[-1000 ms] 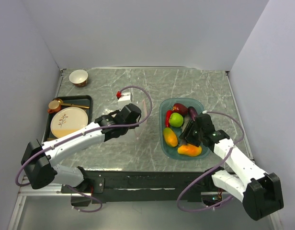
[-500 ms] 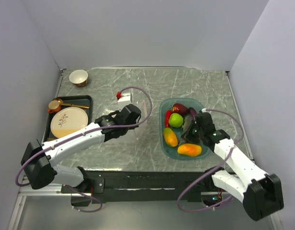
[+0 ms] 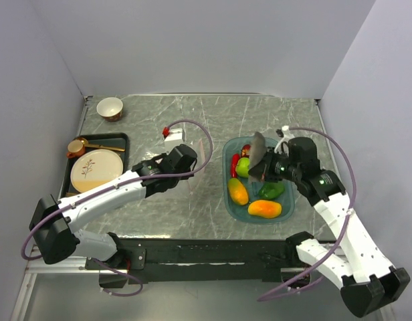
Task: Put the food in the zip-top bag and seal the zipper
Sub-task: Pick up the fake fish from the bin, then place the fake fish in the zipper food storage bag.
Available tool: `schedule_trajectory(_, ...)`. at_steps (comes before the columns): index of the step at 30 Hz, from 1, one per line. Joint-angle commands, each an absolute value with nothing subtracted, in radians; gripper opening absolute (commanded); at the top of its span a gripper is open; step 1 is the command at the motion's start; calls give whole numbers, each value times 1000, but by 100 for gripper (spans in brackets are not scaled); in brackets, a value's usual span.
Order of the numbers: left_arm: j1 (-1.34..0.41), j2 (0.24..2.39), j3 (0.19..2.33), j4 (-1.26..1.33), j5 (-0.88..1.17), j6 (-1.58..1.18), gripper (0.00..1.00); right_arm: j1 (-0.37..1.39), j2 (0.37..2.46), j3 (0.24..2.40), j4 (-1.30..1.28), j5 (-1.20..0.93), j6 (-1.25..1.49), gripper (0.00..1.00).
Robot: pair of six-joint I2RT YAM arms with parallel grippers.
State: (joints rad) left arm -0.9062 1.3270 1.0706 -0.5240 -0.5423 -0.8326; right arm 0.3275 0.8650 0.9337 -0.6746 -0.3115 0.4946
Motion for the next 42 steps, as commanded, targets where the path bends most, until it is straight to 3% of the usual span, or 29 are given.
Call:
schedule_trajectory(1,-902,1330,1126,-520,-543,-831,1,327,922,996,-649,-639,356,0)
schedule_trajectory(14,-903,1345,1131,-514,-548,-845,1,380,1005,993,-643,-952,250,0)
schedule_trajectory(23,-902,1302,1092,-469,-519,-825,1,502,1129,940,-530,-966,307,0)
schedule_trajectory(42,-928,1134,910,-279,-290,-649,1,506,1407,1000,-325,-1071,409,0)
